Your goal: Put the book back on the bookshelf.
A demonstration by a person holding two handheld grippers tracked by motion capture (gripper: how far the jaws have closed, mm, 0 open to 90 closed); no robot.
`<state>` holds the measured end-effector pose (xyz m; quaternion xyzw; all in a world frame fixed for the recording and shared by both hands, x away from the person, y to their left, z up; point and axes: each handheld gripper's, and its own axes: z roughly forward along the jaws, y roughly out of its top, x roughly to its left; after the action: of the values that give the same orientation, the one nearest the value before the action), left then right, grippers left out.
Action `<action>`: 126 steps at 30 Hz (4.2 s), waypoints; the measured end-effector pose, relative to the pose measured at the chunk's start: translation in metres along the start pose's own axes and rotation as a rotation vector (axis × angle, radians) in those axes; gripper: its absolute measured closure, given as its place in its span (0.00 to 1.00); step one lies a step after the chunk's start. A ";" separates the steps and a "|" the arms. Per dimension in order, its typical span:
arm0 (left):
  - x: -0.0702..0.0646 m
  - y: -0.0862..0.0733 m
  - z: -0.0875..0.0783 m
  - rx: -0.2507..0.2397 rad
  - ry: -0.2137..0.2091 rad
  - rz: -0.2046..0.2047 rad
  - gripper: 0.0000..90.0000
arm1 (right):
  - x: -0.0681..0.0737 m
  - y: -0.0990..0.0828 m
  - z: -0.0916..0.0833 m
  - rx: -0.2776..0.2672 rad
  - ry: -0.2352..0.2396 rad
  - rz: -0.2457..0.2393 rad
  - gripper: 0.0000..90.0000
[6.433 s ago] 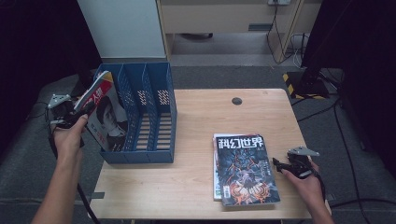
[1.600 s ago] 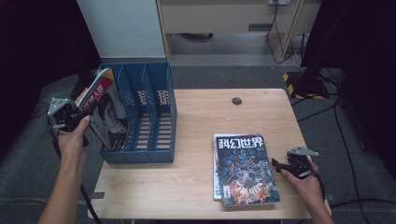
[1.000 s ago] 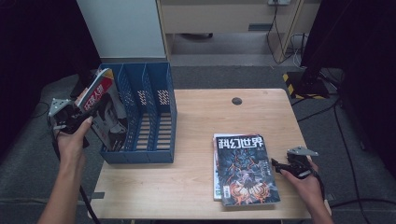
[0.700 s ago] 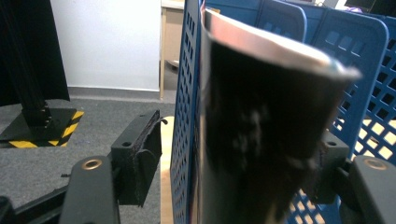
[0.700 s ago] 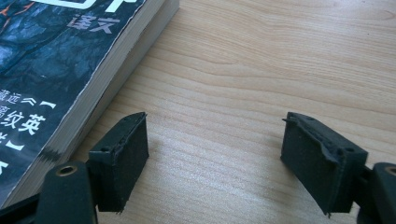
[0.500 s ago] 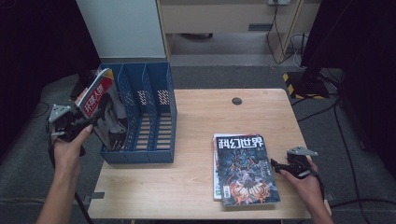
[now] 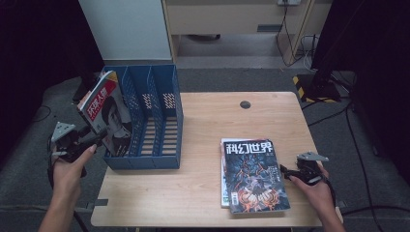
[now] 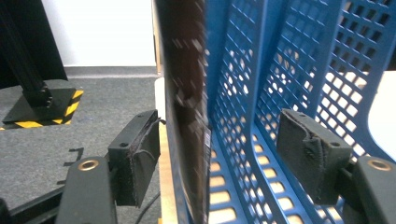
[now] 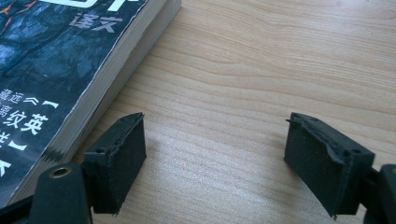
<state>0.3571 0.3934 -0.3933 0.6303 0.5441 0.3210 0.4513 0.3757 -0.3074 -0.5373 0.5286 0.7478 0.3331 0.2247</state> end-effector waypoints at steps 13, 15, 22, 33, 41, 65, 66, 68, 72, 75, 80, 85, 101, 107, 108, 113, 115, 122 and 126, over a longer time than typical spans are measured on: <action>-0.029 -0.026 -0.008 0.018 -0.075 0.026 0.38 | 0.000 0.000 0.000 0.003 -0.003 -0.001 0.22; -0.036 -0.028 -0.005 0.026 -0.091 0.033 0.38 | 0.000 0.001 -0.001 0.005 -0.010 0.004 0.25; -0.068 -0.035 0.014 0.064 -0.157 0.063 0.39 | -0.003 0.008 -0.013 -0.058 -0.004 0.027 0.44; -0.138 -0.039 0.047 0.126 -0.259 0.131 0.39 | 0.022 0.022 -0.023 -0.123 0.118 -0.053 0.68; -0.197 -0.041 0.071 0.177 -0.339 0.172 0.37 | 0.036 0.028 -0.015 -0.106 0.187 -0.064 0.50; -0.310 -0.090 0.126 0.332 -0.525 0.237 0.33 | 0.044 0.029 -0.008 -0.124 0.239 -0.086 0.47; -0.310 -0.091 0.127 0.334 -0.525 0.236 0.32 | 0.046 0.030 -0.007 -0.120 0.240 -0.088 0.47; -0.309 -0.092 0.128 0.338 -0.523 0.240 0.32 | 0.049 0.031 -0.004 -0.107 0.236 -0.100 0.45; -0.311 -0.097 0.131 0.377 -0.537 0.238 0.30 | 0.053 0.030 0.000 -0.097 0.240 -0.111 0.44; -0.315 -0.101 0.131 0.393 -0.550 0.276 0.29 | 0.056 0.030 0.000 -0.095 0.254 -0.114 0.44; -0.318 -0.102 0.131 0.395 -0.555 0.271 0.27 | 0.062 0.029 0.000 -0.095 0.266 -0.130 0.44; -0.319 -0.104 0.132 0.394 -0.557 0.258 0.25 | 0.065 0.028 -0.001 -0.094 0.263 -0.139 0.41; -0.319 -0.107 0.137 0.397 -0.564 0.227 0.17 | 0.067 0.028 -0.002 -0.088 0.258 -0.142 0.40; -0.313 -0.109 0.144 0.429 -0.596 0.164 0.12 | 0.067 0.028 -0.001 -0.089 0.259 -0.138 0.40; -0.312 -0.109 0.146 0.438 -0.605 0.149 0.12 | 0.067 0.028 -0.001 -0.089 0.260 -0.137 0.40; -0.310 -0.111 0.150 0.447 -0.636 0.116 0.12 | 0.068 0.028 -0.001 -0.087 0.264 -0.142 0.40; -0.310 -0.112 0.151 0.448 -0.645 0.108 0.12 | 0.068 0.028 -0.001 -0.085 0.268 -0.138 0.40; -0.311 -0.105 0.149 0.450 -0.612 0.122 0.18 | 0.067 0.027 0.000 -0.089 0.275 -0.128 0.40; -0.305 -0.097 0.144 0.434 -0.610 0.118 0.32 | 0.065 0.027 0.001 -0.085 0.296 -0.107 0.39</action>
<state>0.3858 0.0638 -0.5120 0.8079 0.4028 0.0212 0.4296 0.3718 -0.2402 -0.5170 0.4233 0.7849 0.4262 0.1518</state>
